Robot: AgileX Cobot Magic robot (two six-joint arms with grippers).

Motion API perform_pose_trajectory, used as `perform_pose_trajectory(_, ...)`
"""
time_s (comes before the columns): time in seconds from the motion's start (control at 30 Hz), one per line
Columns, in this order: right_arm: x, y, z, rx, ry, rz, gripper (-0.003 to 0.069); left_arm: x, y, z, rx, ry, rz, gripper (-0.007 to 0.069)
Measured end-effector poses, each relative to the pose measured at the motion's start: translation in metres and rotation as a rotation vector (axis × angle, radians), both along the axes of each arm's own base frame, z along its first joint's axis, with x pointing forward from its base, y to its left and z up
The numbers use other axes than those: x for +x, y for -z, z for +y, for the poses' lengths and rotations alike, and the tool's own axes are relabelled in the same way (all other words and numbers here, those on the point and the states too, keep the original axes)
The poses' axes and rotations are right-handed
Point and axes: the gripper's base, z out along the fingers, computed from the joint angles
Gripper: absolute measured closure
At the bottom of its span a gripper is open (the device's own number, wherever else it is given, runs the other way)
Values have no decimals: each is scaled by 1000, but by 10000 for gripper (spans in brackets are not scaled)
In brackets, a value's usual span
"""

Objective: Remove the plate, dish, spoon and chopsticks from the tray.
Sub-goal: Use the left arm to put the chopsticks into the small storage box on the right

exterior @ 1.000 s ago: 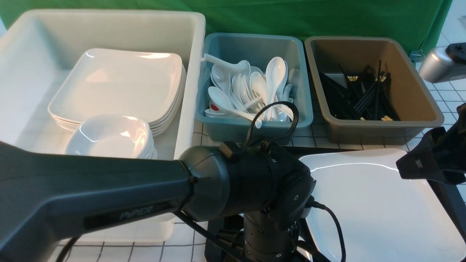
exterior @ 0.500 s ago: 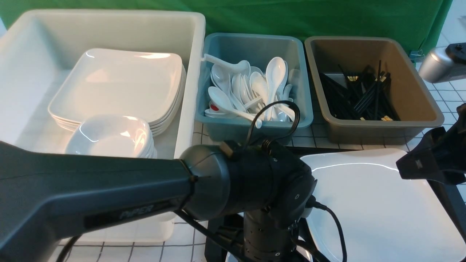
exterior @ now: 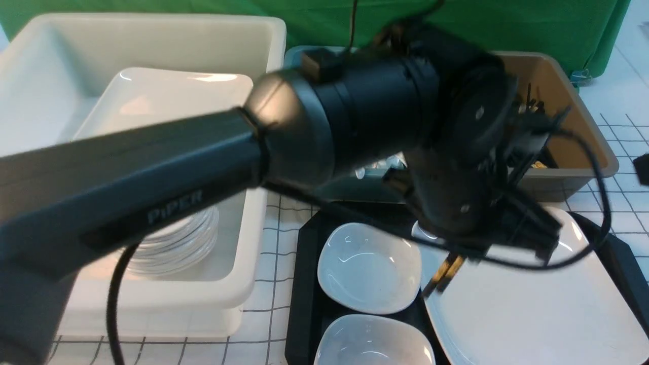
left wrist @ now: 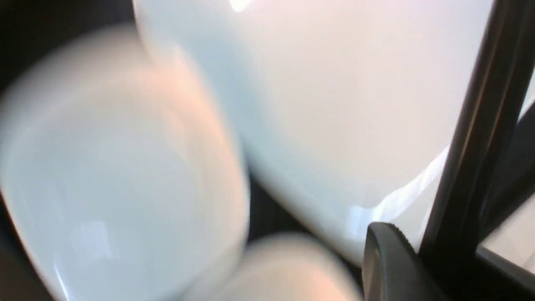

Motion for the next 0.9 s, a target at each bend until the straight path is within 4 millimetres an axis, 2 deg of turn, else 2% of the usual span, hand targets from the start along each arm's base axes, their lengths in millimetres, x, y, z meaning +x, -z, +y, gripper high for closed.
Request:
perform_pose_trajectory(0.07,-3,-7,-3,18,24,-60,615,22,-19,-5,-95,-16,-86,544)
perform_pose_trajectory(0.1,-4,-9,-4,26,30,-75,631,29,-24,-8,-126,-20,-117,544)
perform_pose_trajectory(0.17,-5,-13,-4,43,37,-116,648,49,-32,-14,-194,-24,-194,544)
perform_pose_trajectory(0.3,-3,-16,-4,60,43,-147,652,81,-31,-31,-312,-22,-328,544)
perform_pose_trajectory(0.43,-3,-17,-4,63,43,-157,652,108,-10,-44,-390,-43,-405,544)
perform_pose_trajectory(0.63,-2,-17,-4,67,45,-167,647,143,39,-49,-441,-85,-461,544)
perform_pose_trajectory(0.9,-1,-19,-3,92,58,-183,628,160,72,-49,-449,-109,-471,544)
